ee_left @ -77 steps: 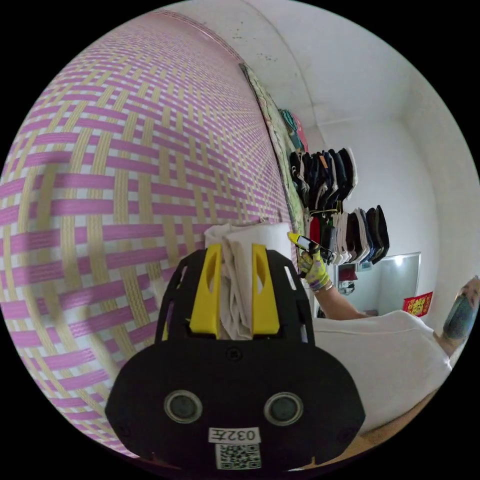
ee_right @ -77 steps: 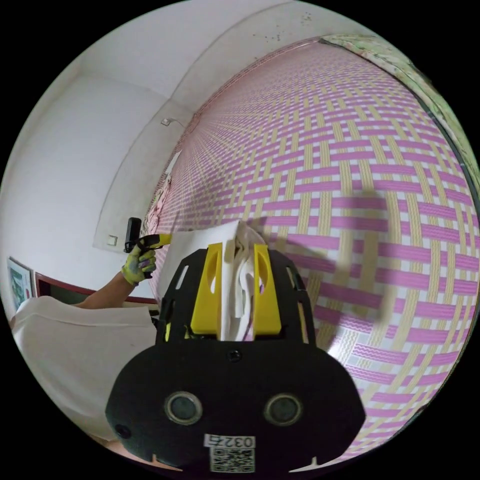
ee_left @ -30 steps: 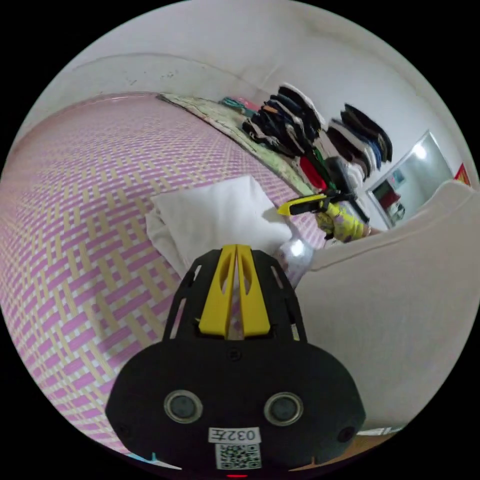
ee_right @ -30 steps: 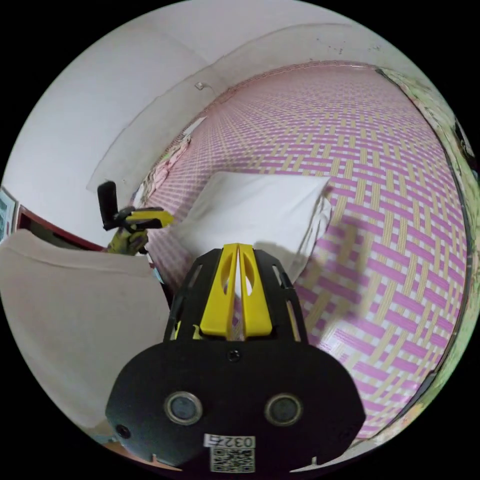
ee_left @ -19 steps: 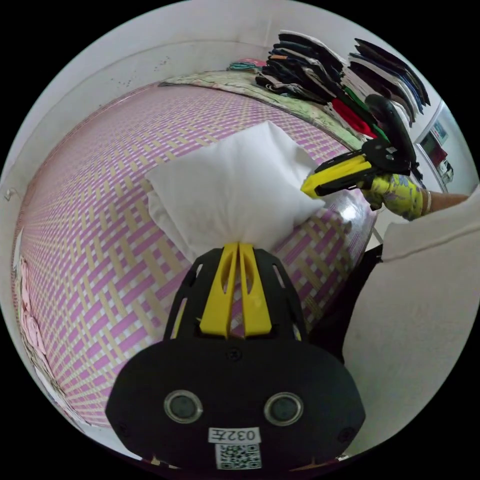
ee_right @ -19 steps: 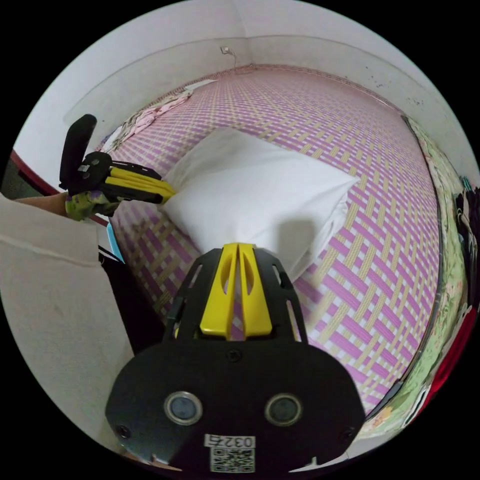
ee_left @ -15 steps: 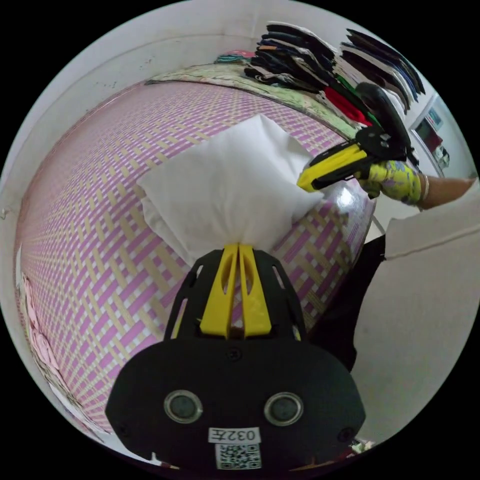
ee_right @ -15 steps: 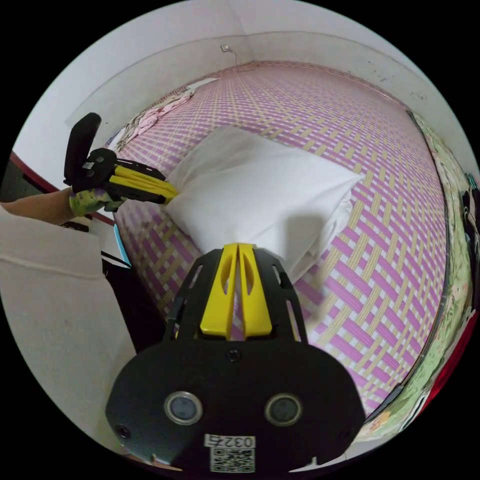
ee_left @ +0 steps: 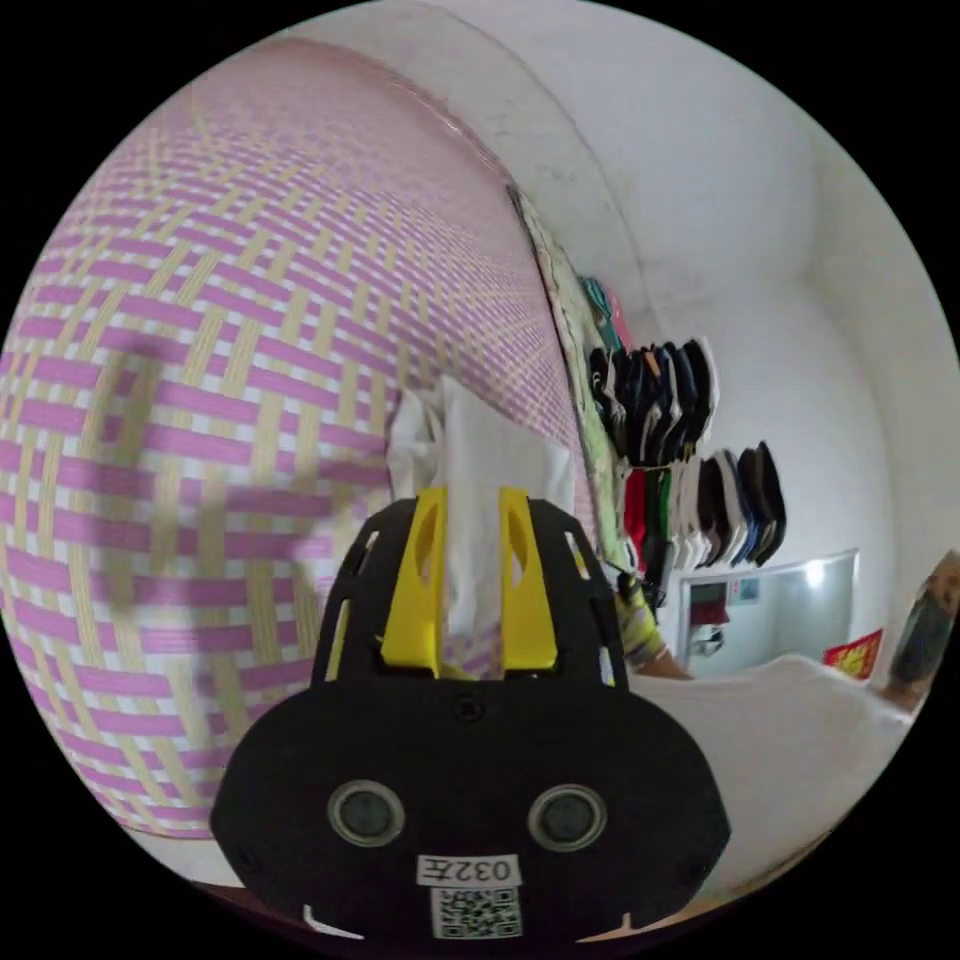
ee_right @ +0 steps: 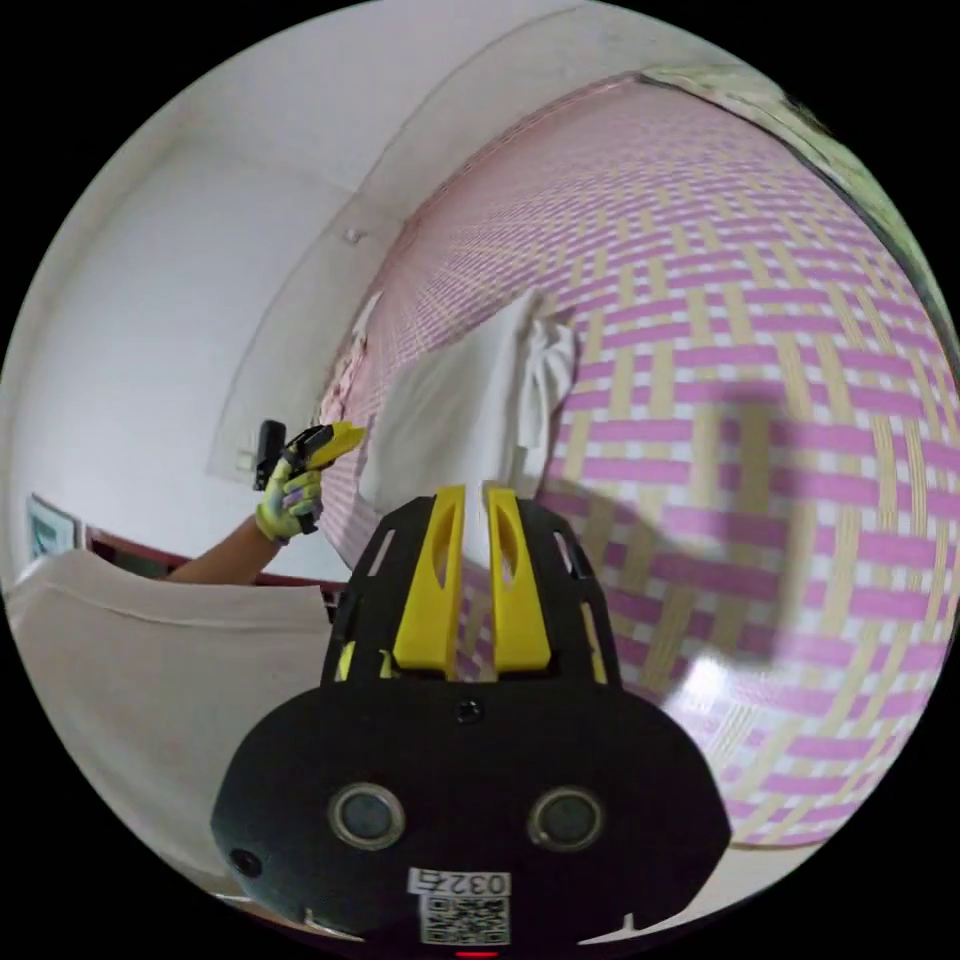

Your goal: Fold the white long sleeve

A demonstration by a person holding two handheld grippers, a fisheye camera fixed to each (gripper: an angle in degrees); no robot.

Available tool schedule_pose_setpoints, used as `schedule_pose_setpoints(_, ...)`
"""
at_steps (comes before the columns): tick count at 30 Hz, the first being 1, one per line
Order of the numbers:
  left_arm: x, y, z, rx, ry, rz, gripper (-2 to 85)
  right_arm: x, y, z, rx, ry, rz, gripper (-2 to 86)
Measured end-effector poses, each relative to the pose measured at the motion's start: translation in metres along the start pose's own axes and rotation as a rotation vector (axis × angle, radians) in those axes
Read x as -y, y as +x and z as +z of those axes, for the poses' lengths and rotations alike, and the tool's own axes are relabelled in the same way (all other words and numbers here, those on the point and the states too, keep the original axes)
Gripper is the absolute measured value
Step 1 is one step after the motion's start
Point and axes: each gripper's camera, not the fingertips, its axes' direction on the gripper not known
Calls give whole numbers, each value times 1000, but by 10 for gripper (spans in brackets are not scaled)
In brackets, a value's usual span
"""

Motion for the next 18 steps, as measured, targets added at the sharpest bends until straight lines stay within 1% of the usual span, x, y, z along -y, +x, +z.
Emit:
schedule_pose_setpoints(1,16,-21,-4,-43,-20,-57,61,-10,18,-14,35,28,62,58)
schedule_pose_setpoints(5,66,-67,2,-49,-109,-99,98,-43,64,-27,151,9,218,88)
schedule_pose_setpoints(6,81,-82,9,-70,-158,-121,109,-55,76,-27,173,-1,279,103)
schedule_pose_setpoints(10,126,-98,36,-64,-278,-73,134,-93,99,-31,267,93,480,113)
schedule_pose_setpoints(13,150,-103,52,-90,-328,-34,136,-101,105,-28,290,150,558,115)
schedule_pose_setpoints(18,176,-117,72,-174,-377,1,136,-92,105,-18,283,150,585,113)
